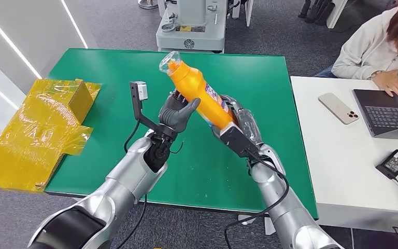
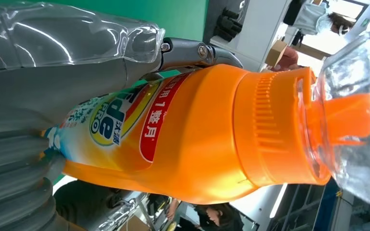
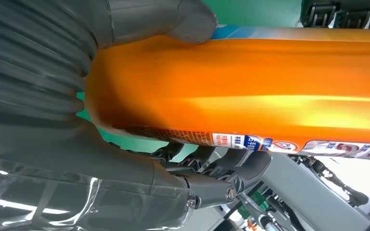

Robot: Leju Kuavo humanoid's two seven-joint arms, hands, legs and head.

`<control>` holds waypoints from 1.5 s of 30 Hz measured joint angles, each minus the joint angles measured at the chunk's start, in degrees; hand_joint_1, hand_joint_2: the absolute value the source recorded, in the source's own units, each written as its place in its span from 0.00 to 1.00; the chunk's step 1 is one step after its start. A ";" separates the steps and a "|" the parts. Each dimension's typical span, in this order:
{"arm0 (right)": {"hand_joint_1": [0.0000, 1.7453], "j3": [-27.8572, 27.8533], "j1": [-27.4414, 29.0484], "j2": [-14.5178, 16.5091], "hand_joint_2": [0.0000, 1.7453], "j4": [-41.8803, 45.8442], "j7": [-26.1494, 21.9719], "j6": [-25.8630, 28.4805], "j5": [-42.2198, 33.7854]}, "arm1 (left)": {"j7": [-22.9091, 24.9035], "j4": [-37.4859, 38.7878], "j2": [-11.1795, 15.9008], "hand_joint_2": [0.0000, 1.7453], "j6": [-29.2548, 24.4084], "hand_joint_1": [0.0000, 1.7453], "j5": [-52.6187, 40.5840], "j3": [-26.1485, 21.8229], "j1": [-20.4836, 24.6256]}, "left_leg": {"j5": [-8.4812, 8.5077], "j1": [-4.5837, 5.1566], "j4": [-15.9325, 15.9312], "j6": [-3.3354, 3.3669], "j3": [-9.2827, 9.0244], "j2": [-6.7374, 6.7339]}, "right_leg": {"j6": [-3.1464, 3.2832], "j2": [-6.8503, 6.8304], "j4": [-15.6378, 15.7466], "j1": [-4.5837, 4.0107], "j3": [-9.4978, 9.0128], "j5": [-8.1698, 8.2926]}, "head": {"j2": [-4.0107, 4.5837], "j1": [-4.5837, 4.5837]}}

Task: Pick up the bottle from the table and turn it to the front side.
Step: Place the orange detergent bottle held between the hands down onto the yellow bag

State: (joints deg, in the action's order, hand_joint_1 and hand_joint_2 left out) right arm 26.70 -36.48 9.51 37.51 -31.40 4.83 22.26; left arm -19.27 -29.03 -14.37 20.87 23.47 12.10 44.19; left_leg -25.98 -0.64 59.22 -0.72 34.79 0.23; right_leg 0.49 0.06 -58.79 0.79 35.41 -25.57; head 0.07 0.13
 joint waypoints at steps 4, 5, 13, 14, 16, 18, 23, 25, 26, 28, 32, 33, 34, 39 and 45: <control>1.00 0.59 -0.15 0.00 1.00 -0.92 -0.71 0.82 0.06 | 0.31 0.03 -0.11 1.00 0.28 0.00 -0.05 0.03 0.04 | 0.00 0.00 0.00 0.00 -0.01 0.00 | 0.00 0.00 0.00 0.00 0.00 0.00 | 0.00 0.00; 1.00 0.74 -0.14 0.00 1.00 -1.06 -0.78 1.06 0.09 | 0.43 0.07 -0.14 1.00 0.29 0.00 -0.06 0.04 0.06 | 0.00 0.00 0.00 0.00 -0.01 0.00 | 0.00 0.01 0.00 0.00 0.01 0.00 | 0.00 0.00; 1.00 1.32 0.16 -0.01 1.00 -1.58 -1.19 2.80 0.83 | 0.79 1.07 -0.30 1.00 -0.12 0.00 -0.61 0.38 0.69 | 0.00 0.00 0.00 0.00 -0.01 -0.02 | 0.00 0.03 0.00 0.00 0.03 0.00 | 0.00 0.00; 1.00 1.37 0.25 -0.01 1.00 -1.58 -1.16 3.04 0.98 | 0.78 1.21 -0.30 1.00 -0.46 0.00 -0.89 0.57 0.82 | 0.00 0.00 0.00 0.00 -0.01 -0.02 | 0.00 0.03 0.00 0.00 0.03 0.00 | 0.00 0.00; 1.00 1.45 0.51 -0.05 1.00 -1.56 -1.08 3.41 1.22 | 0.54 1.54 -0.33 1.00 -1.63 0.00 -1.51 1.01 1.06 | 0.00 0.00 0.00 0.00 -0.01 -0.02 | 0.00 0.03 0.00 0.00 0.03 0.00 | 0.00 0.00; 1.00 1.52 0.88 -0.13 1.00 -1.49 -0.95 3.57 1.40 | -0.05 1.91 -0.37 1.00 -3.05 0.00 -2.14 1.35 1.20 | 0.00 0.00 0.00 0.00 -0.01 -0.03 | 0.00 0.03 0.00 0.00 0.03 0.00 | 0.00 0.00; 1.00 1.58 1.89 -0.46 1.00 -0.83 -0.49 3.93 1.57 | -1.48 2.62 -0.46 1.00 -5.14 0.05 -3.06 1.95 1.39 | 0.00 0.00 0.00 0.00 -0.01 -0.02 | 0.00 0.03 0.00 0.00 0.03 0.00 | 0.00 -0.01; 1.00 1.57 2.21 -0.63 1.00 -0.57 -0.43 4.07 1.64 | -1.82 2.77 -0.49 1.00 -5.55 0.15 -3.23 2.20 1.52 | 0.00 0.00 0.00 0.00 -0.01 -0.02 | 0.00 0.03 0.00 0.00 0.03 0.00 | 0.00 -0.01; 1.00 1.56 2.36 -0.72 1.00 -0.49 -0.40 4.10 1.67 | -1.94 2.85 -0.51 1.00 -5.73 0.31 -3.26 2.32 1.61 | 0.00 0.00 0.00 0.00 0.00 -0.02 | 0.00 0.03 0.00 0.00 0.03 0.00 | 0.00 -0.01; 0.99 1.55 2.58 -0.87 1.00 -0.37 -0.34 4.11 1.74 | -2.11 3.06 -0.56 1.00 -5.94 0.66 -3.13 2.52 1.86 | 0.00 0.00 0.00 0.00 0.00 -0.02 | 0.00 0.03 0.00 0.00 0.03 0.00 | 0.00 0.00; 0.99 1.54 2.71 -1.02 1.00 -0.27 -0.16 4.10 1.91 | -2.24 3.39 -0.62 1.00 -5.93 0.90 -2.27 2.63 2.04 | 0.00 0.00 0.00 0.00 0.00 -0.03 | 0.00 0.03 0.00 0.00 0.03 0.00 | 0.00 0.00; 0.99 1.54 2.74 -1.02 1.00 -0.23 -0.11 4.10 1.98 | -2.25 3.42 -0.62 1.00 -5.89 0.93 -2.05 2.63 2.04 | 0.00 0.00 0.00 0.00 0.00 -0.03 | 0.00 0.03 0.00 0.00 0.03 0.00 | 0.00 0.00; 0.99 1.54 2.76 -1.03 1.00 -0.18 -0.08 4.09 2.03 | -2.25 3.45 -0.62 1.00 -5.84 0.97 -1.87 2.63 2.04 | 0.00 0.00 0.00 0.00 0.00 -0.03 | 0.00 0.03 0.00 0.00 0.03 0.00 | 0.00 0.00; 1.00 1.54 2.77 -1.03 1.00 -0.05 -0.31 4.03 2.29 | -2.21 3.55 -0.40 1.00 -4.79 1.00 -0.73 2.61 2.03 | 0.00 0.00 0.00 0.00 0.00 -0.03 | 0.00 0.03 0.00 0.00 0.03 0.00 | 0.00 0.00; 0.91 1.47 2.83 -1.03 1.00 -0.04 -0.57 4.07 2.46 | -1.93 3.89 -0.10 1.00 -2.91 1.00 0.25 2.55 1.95 | 0.00 0.00 0.00 0.00 0.00 -0.03 | 0.00 0.03 0.00 0.00 0.03 0.00 | 0.00 0.00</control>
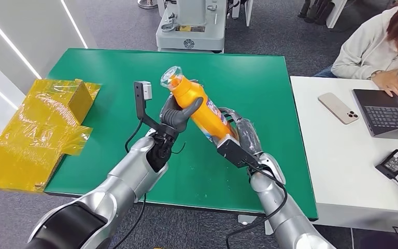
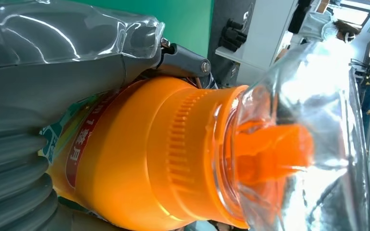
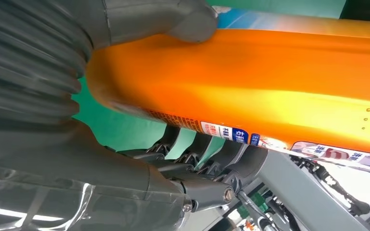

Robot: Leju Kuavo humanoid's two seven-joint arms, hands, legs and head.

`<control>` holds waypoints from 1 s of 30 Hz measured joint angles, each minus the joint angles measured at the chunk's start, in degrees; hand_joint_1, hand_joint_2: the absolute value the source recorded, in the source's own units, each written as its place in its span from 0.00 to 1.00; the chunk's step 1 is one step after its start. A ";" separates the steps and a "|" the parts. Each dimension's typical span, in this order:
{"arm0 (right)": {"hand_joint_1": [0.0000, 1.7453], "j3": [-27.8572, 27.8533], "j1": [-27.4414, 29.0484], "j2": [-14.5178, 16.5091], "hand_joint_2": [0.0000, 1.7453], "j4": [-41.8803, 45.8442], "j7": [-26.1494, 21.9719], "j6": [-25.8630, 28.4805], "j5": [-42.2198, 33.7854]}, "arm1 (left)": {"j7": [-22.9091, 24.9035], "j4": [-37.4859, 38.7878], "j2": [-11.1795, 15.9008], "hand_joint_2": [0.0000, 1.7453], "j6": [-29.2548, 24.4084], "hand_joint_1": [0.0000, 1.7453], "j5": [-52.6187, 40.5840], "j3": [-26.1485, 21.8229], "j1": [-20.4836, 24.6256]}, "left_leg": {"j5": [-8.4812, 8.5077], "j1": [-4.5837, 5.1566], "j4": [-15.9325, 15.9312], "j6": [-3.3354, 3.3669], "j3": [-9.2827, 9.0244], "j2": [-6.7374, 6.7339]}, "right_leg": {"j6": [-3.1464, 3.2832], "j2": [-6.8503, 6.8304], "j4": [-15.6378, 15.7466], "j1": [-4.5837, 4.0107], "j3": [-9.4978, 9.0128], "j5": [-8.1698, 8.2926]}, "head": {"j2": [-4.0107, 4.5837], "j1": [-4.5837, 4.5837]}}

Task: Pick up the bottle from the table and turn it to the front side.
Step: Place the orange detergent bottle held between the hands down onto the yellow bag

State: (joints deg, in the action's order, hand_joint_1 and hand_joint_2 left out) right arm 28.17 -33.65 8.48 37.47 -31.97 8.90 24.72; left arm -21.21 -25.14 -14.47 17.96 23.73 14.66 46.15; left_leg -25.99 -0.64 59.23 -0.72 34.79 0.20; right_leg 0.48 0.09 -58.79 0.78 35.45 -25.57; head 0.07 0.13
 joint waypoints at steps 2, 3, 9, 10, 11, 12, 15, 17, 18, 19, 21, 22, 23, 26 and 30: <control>0.60 -0.13 0.09 0.00 1.00 0.11 0.00 -0.01 0.10 | 0.10 0.01 0.09 1.00 0.37 1.00 0.22 -0.01 -0.05 | 0.00 0.00 0.00 0.00 0.00 0.00 | 0.00 0.00 0.00 0.00 0.00 0.00 | 0.00 0.00; 0.37 -0.22 0.17 0.00 1.00 0.25 0.01 -0.02 0.17 | 0.11 0.01 0.11 1.00 0.49 1.00 0.32 -0.01 -0.07 | 0.00 0.00 0.00 0.00 0.00 0.00 | 0.00 0.00 0.00 0.00 0.00 0.00 | 0.00 0.00; 0.00 -1.28 1.42 -0.12 1.00 2.26 -0.15 -0.50 -0.26 | -0.95 -0.01 0.15 1.00 0.21 1.00 -0.58 0.00 -0.30 | 0.00 0.00 0.00 0.00 0.00 0.01 | 0.00 0.00 0.00 0.00 0.00 0.00 | 0.00 0.00; 0.00 -1.63 1.80 -0.22 1.00 2.88 -0.25 -0.75 -0.61 | -1.40 -0.02 0.16 1.00 -0.14 1.00 -1.05 0.01 -0.37 | 0.00 0.00 0.00 0.00 0.00 0.01 | 0.00 0.00 0.00 0.00 0.00 0.00 | 0.00 -0.01; 0.00 -2.03 2.31 -0.40 1.00 3.67 -0.41 -1.04 -0.95 | -1.91 -0.05 0.21 1.00 -0.64 1.00 -1.56 0.02 -0.42 | 0.00 0.00 0.00 0.00 0.00 0.01 | 0.00 -0.01 0.00 0.00 0.00 0.00 | 0.00 -0.01; 0.00 -2.42 2.95 -0.63 1.00 4.66 -0.61 -1.29 -1.25 | -2.38 -0.11 0.30 1.00 -1.23 1.00 -2.06 0.02 -0.45 | 0.00 0.00 0.00 0.00 0.00 0.01 | 0.00 -0.01 0.00 0.00 0.00 0.00 | 0.00 0.00; 0.00 -3.44 5.01 -1.46 1.00 8.06 -1.04 -1.92 -1.87 | -3.30 -0.43 0.77 1.00 -2.70 1.00 -3.25 0.03 -0.47 | -0.01 0.00 0.00 0.00 0.01 0.01 | 0.00 -0.01 0.00 0.00 0.00 0.00 | 0.00 0.00; 0.00 -3.92 6.17 -1.96 1.00 10.23 -1.09 -2.04 -2.09 | -3.62 -0.62 1.07 1.00 -3.51 1.00 -3.84 0.03 -0.49 | -0.01 0.00 0.00 0.01 0.01 0.01 | 0.00 -0.01 0.00 0.00 0.00 0.00 | 0.00 0.00; 0.00 -4.15 6.81 -2.23 1.00 11.52 -1.10 -2.09 -2.26 | -3.94 -0.69 1.22 1.00 -4.23 1.00 -4.38 0.03 -0.50 | -0.01 0.00 0.00 0.01 0.01 0.01 | 0.00 -0.01 0.00 0.00 0.00 0.00 | 0.00 0.01; 0.00 -4.35 7.51 -2.52 1.00 12.93 -1.11 -2.13 -2.46 | -4.35 -0.78 1.38 1.00 -5.17 1.00 -5.12 0.03 -0.53 | -0.01 0.00 0.00 0.01 0.01 0.01 | 0.00 -0.01 0.00 0.00 0.00 0.00 | 0.00 0.00; 0.00 -4.63 9.17 -3.23 1.00 16.06 -1.13 -2.31 -3.02 | -5.60 -0.99 1.81 1.00 -7.73 1.00 -7.50 0.05 -0.59 | -0.01 0.00 0.00 0.01 0.01 0.01 | 0.00 -0.01 0.00 0.00 0.00 -0.01 | 0.00 0.00; 0.00 -4.69 10.09 -3.63 1.00 17.75 -1.13 -2.48 -3.28 | -6.37 -1.18 2.09 1.00 -9.36 1.00 -9.18 0.12 -0.65 | -0.01 0.00 -0.01 0.01 0.01 0.01 | 0.00 -0.01 0.00 0.00 0.00 -0.01 | 0.00 -0.01; 0.00 -4.73 11.02 -4.00 1.00 19.42 -1.13 -2.66 -3.51 | -7.22 -1.41 2.39 1.00 -11.13 1.00 -11.06 0.21 -0.71 | -0.01 0.00 -0.01 0.01 0.01 0.00 | 0.00 -0.01 0.00 0.00 0.00 -0.01 | 0.00 0.00; 0.00 -4.74 13.60 -4.85 1.00 24.23 -1.13 -2.96 -3.77 | -9.79 -2.62 3.37 1.00 -17.09 1.00 -17.72 1.14 -0.92 | -0.01 0.00 -0.01 0.01 0.01 0.01 | -0.01 -0.01 0.00 0.00 0.01 -0.01 | 0.00 0.00; 0.00 -4.74 15.64 -5.49 1.00 28.79 -1.13 -2.99 -3.78 | -11.08 -4.20 4.34 1.00 -20.50 1.00 -21.95 2.57 -1.04 | -0.01 0.00 -0.01 0.01 0.01 0.01 | -0.01 -0.01 0.00 0.00 0.01 -0.02 | 0.00 0.00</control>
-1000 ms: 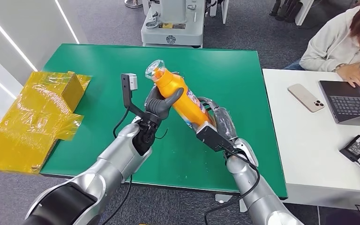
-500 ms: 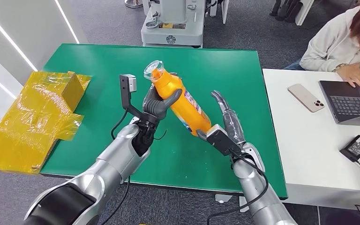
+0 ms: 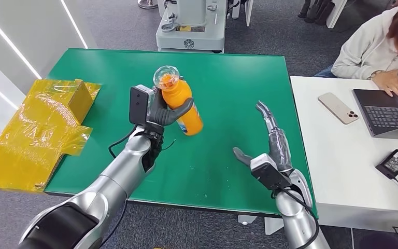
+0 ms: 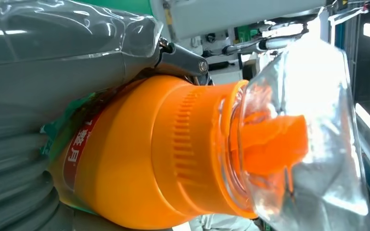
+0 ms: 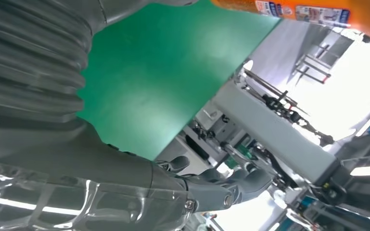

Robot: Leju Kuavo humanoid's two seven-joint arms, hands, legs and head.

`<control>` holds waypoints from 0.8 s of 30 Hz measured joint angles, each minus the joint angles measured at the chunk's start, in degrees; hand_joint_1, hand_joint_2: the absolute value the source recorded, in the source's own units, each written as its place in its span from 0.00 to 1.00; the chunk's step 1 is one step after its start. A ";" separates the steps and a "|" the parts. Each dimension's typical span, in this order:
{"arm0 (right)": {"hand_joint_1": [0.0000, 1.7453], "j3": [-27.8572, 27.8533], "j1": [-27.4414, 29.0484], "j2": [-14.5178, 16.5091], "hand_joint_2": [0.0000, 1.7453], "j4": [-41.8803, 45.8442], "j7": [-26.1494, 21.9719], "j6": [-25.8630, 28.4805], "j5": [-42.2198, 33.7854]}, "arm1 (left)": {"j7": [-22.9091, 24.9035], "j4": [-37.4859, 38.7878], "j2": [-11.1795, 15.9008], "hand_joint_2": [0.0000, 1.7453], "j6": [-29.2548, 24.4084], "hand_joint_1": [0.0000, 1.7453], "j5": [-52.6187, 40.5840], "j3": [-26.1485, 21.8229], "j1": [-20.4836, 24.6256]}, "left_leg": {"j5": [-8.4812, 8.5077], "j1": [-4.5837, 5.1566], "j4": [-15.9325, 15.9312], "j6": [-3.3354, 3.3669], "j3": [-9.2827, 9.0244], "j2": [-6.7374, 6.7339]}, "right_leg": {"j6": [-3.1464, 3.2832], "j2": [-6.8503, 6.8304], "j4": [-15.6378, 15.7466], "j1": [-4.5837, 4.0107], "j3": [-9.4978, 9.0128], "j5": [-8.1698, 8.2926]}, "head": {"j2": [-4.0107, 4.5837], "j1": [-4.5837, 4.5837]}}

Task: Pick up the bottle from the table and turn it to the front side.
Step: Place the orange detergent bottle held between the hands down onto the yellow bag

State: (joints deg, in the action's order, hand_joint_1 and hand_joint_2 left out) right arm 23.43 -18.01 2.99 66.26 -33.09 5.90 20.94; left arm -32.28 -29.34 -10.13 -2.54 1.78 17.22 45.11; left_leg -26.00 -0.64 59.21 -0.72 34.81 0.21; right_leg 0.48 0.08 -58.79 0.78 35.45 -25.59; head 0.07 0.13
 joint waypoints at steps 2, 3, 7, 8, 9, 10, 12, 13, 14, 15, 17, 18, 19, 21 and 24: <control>0.00 0.00 0.47 -0.22 1.00 1.40 0.01 -0.01 -0.01 | -0.10 -0.52 0.27 1.00 -0.45 1.00 -0.52 0.43 -0.04 | 0.00 0.00 0.00 0.00 0.00 0.00 | 0.00 0.00 0.00 0.00 0.00 0.00 | 0.00 0.01; 0.00 0.00 0.64 -0.31 1.00 1.95 -0.01 0.00 -0.08 | -0.21 -0.76 0.39 1.00 -1.13 1.00 -1.32 0.63 -0.08 | 0.00 0.00 0.00 0.00 0.00 0.00 | 0.00 0.00 0.00 0.00 0.00 0.00 | 0.00 0.01; 0.00 0.00 1.81 -0.79 1.00 4.77 -0.44 0.44 -1.02 | -0.51 -2.87 1.15 1.00 -10.21 1.00 -12.93 1.93 -0.44 | 0.00 0.00 0.01 0.00 0.00 0.01 | 0.00 0.00 0.00 0.00 0.00 0.01 | 0.00 0.01; 0.00 -0.01 2.40 -0.99 1.00 6.05 -0.58 0.70 -1.31 | -0.01 -3.75 1.50 1.00 -13.69 1.00 -17.58 2.24 -0.56 | 0.00 0.00 0.01 0.00 0.00 0.01 | 0.00 -0.01 0.00 0.00 0.00 0.00 | 0.00 0.01; 0.00 -0.04 3.13 -1.20 1.00 7.47 -0.70 0.93 -1.53 | 0.83 -4.65 1.92 1.00 -17.01 1.00 -22.38 2.51 -0.68 | 0.00 0.00 0.01 0.00 0.00 0.01 | 0.00 0.00 0.00 0.00 0.00 0.00 | 0.00 0.00; 0.00 -0.15 4.03 -1.42 1.00 9.05 -0.75 1.09 -1.66 | 2.06 -5.49 2.43 1.00 -20.32 1.00 -27.46 2.82 -0.80 | 0.00 0.00 0.00 0.00 0.00 0.01 | 0.00 0.00 0.00 0.00 0.00 -0.01 | 0.00 0.00; 0.00 -0.54 5.98 -1.75 1.00 12.18 -0.79 1.00 -1.66 | 5.13 -6.61 3.50 1.00 -26.41 1.00 -37.56 3.39 -1.02 | -0.01 0.00 0.00 0.01 0.01 0.01 | 0.00 -0.01 0.00 0.00 0.00 -0.03 | 0.00 0.00; 0.00 -0.71 6.64 -1.82 1.00 13.18 -0.80 0.89 -1.60 | 6.23 -6.85 3.85 1.00 -28.24 1.00 -40.72 3.54 -1.10 | -0.02 0.00 -0.01 0.01 0.01 0.01 | 0.00 -0.01 0.00 0.00 0.00 -0.04 | 0.00 0.00; 0.00 -0.81 6.99 -1.85 1.00 13.74 -0.81 0.81 -1.55 | 6.90 -6.94 4.04 1.00 -29.27 1.00 -42.53 3.61 -1.14 | -0.02 0.00 -0.01 0.01 0.01 0.01 | 0.00 -0.01 0.00 0.00 0.00 -0.04 | 0.00 0.00; 0.00 -0.83 7.03 -1.85 1.00 13.81 -0.81 0.79 -1.53 | 7.00 -6.94 4.07 1.00 -29.28 1.00 -42.55 3.61 -1.14 | -0.02 0.00 -0.01 0.01 0.01 0.01 | 0.00 -0.01 0.00 0.00 0.00 -0.04 | 0.00 0.00; 0.00 -0.98 7.45 -1.86 1.00 14.47 -0.80 0.65 -1.36 | 8.18 -7.02 4.35 1.00 -30.55 1.00 -45.30 3.71 -1.19 | -0.02 0.00 -0.02 0.01 0.01 0.01 | 0.00 0.00 0.00 0.00 0.00 -0.04 | 0.00 0.00; 0.00 -1.20 8.11 -1.88 1.00 15.39 -0.78 0.45 -1.07 | 10.29 -7.14 4.83 1.00 -32.07 1.00 -49.96 3.84 -1.26 | -0.03 0.00 -0.03 0.00 0.00 0.00 | 0.00 0.01 0.00 0.00 0.00 -0.04 | 0.00 -0.01; 0.00 -1.68 9.13 -1.90 1.00 17.02 -0.73 0.23 -0.65 | 14.43 -7.31 5.88 1.00 -33.67 1.00 -58.78 4.05 -1.48 | -0.03 0.00 -0.04 -0.01 -0.01 -0.02 | 0.00 0.02 0.00 0.00 0.00 -0.04 | 0.00 -0.01; 0.00 -2.84 10.93 -1.92 1.00 20.19 -0.60 -0.24 0.02 | 22.95 -7.50 8.17 1.00 -35.61 1.00 -76.24 4.38 -1.84 | -0.03 0.00 -0.06 -0.03 -0.02 -0.04 | 0.01 0.03 0.00 0.00 0.01 -0.04 | 0.00 -0.01; 0.00 -4.15 12.15 -1.91 1.00 22.56 -0.56 -0.97 0.15 | 29.80 -6.88 10.48 1.00 -35.69 1.00 -87.50 4.73 -1.85 | -0.01 0.00 -0.06 -0.04 -0.03 -0.05 | 0.02 0.04 0.00 0.00 0.00 -0.03 | 0.00 0.01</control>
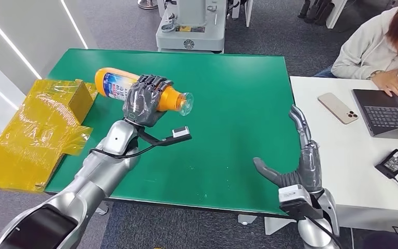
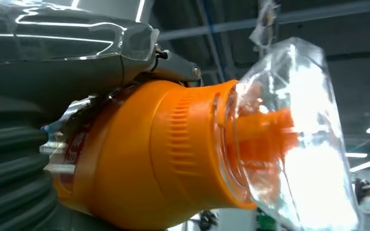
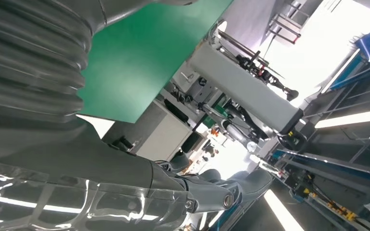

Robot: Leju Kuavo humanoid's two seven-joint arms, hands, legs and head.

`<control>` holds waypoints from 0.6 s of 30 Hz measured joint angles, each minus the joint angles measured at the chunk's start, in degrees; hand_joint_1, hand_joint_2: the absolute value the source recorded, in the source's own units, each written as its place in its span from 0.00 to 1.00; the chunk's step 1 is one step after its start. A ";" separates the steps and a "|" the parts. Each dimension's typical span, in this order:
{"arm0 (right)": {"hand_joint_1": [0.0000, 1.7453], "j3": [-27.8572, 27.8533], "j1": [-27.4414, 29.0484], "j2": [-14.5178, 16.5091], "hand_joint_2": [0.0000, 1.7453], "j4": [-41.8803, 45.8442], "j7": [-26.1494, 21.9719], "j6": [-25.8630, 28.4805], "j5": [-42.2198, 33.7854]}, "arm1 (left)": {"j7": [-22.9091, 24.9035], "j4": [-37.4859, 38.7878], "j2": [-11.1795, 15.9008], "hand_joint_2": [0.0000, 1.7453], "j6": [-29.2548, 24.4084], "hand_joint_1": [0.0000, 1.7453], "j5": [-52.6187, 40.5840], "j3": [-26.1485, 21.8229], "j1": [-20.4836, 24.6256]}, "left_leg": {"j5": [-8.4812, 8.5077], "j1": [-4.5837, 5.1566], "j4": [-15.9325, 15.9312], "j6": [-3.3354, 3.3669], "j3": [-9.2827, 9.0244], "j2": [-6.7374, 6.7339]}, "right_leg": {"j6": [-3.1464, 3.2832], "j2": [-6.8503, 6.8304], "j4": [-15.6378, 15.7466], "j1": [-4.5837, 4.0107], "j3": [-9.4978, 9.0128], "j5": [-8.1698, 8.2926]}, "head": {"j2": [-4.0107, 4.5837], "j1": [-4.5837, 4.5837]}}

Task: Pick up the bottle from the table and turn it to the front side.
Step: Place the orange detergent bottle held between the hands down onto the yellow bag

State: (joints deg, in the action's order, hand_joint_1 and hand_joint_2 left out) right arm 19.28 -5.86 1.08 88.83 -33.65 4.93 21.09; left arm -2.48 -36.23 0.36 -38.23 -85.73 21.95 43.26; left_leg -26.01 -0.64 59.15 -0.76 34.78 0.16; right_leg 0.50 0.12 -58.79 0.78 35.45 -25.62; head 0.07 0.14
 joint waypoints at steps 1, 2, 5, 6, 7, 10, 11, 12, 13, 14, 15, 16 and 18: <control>0.00 -0.34 0.41 0.01 1.00 0.51 -0.08 -0.24 0.02 | 2.03 0.45 0.80 1.00 0.00 1.00 -1.65 0.46 0.02 | 0.00 0.00 0.00 0.00 -0.01 -0.02 | 0.00 0.02 0.00 0.00 0.00 0.00 | 0.00 -0.01; 0.00 -0.64 0.83 0.01 1.00 0.95 -0.17 -0.45 0.07 | 3.97 0.97 1.65 1.00 0.00 1.00 -2.77 1.15 0.01 | 0.00 0.00 0.00 0.00 -0.02 -0.05 | 0.00 0.05 0.00 0.00 0.00 0.00 | 0.00 -0.01; 0.00 -1.42 1.84 0.03 1.00 1.93 -0.48 -1.14 0.08 | 7.88 2.68 3.91 1.00 0.07 1.00 -3.85 3.63 -0.04 | -0.01 0.00 0.00 0.00 -0.01 -0.09 | 0.00 0.09 0.00 0.00 0.02 0.00 | 0.00 -0.02; 0.00 -1.61 2.02 0.08 1.00 2.09 -0.65 -1.47 -0.05 | 9.17 3.42 4.64 1.00 0.27 1.00 -3.97 4.65 -0.03 | -0.01 0.00 -0.01 0.00 -0.01 -0.08 | 0.00 0.08 0.00 0.00 0.03 -0.01 | 0.00 -0.02; 0.00 -1.79 2.16 0.16 1.00 2.18 -0.87 -1.77 -0.21 | 10.60 4.31 5.36 1.00 0.56 1.00 -4.01 5.86 -0.05 | -0.01 -0.01 -0.02 -0.01 -0.01 -0.07 | 0.00 0.07 0.00 0.00 0.03 -0.01 | 0.00 -0.01; 0.00 -2.28 2.75 0.43 1.00 2.22 -1.43 -2.02 -0.42 | 13.43 7.66 7.60 1.00 1.61 1.00 -4.07 9.73 -0.38 | -0.02 -0.01 -0.05 -0.01 -0.01 -0.12 | 0.01 0.12 0.00 0.00 0.03 -0.02 | 0.00 -0.02; 0.00 -2.48 3.14 0.50 1.00 2.27 -1.56 -1.93 -0.41 | 13.87 8.73 8.30 1.00 1.97 1.00 -4.08 10.55 -0.56 | -0.02 -0.01 -0.06 -0.01 -0.01 -0.14 | 0.01 0.13 0.00 0.00 0.04 -0.02 | 0.00 -0.01; 0.00 -2.67 3.64 0.59 1.00 2.40 -1.70 -1.84 -0.41 | 14.22 9.76 8.97 1.00 2.38 1.00 -4.07 11.11 -0.73 | -0.02 -0.01 -0.06 -0.02 -0.01 -0.16 | 0.02 0.15 0.00 -0.01 0.05 -0.03 | 0.00 -0.02; 0.00 -2.84 4.19 0.69 1.00 2.60 -1.83 -1.74 -0.39 | 14.53 10.79 9.62 1.00 2.83 1.00 -4.04 11.44 -0.89 | -0.02 -0.01 -0.06 -0.02 -0.01 -0.16 | 0.02 0.15 0.00 -0.01 0.07 -0.03 | 0.00 -0.02; 0.00 -2.97 4.70 0.81 1.00 2.85 -1.91 -1.64 -0.35 | 14.75 11.74 10.22 1.00 3.34 1.00 -4.03 11.66 -0.99 | -0.02 -0.01 -0.06 -0.02 -0.01 -0.16 | 0.03 0.15 0.00 -0.01 0.07 -0.03 | 0.00 -0.01; 0.00 -3.08 5.15 0.93 1.00 3.11 -1.97 -1.52 -0.26 | 14.89 12.64 10.78 1.00 3.93 1.00 -4.03 11.80 -1.05 | -0.02 -0.01 -0.06 -0.02 0.00 -0.15 | 0.03 0.14 0.00 -0.01 0.08 -0.04 | 0.00 -0.02; 0.00 -3.17 5.52 1.04 1.00 3.38 -1.99 -1.40 -0.15 | 15.01 13.42 11.26 1.00 4.56 1.00 -4.03 11.92 -1.09 | -0.02 -0.01 -0.06 -0.02 0.00 -0.15 | 0.03 0.13 0.00 -0.01 0.08 -0.04 | 0.00 -0.01; 0.00 -3.31 6.09 1.23 1.00 3.86 -1.99 -1.26 0.12 | 15.09 14.44 12.09 1.00 6.00 1.00 -4.02 12.01 -1.18 | -0.02 -0.02 -0.07 -0.02 0.01 -0.14 | 0.03 0.12 0.00 -0.02 0.08 -0.04 | 0.00 -0.01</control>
State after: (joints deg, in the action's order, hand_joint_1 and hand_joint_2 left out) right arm 15.97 0.22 2.31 92.69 -35.65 3.67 21.21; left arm 12.61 -21.78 12.45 -32.23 -89.75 33.97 42.09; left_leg -26.03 -0.66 59.09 -0.78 34.78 0.02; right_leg 0.53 0.24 -58.79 0.77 35.53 -25.66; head 0.07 0.14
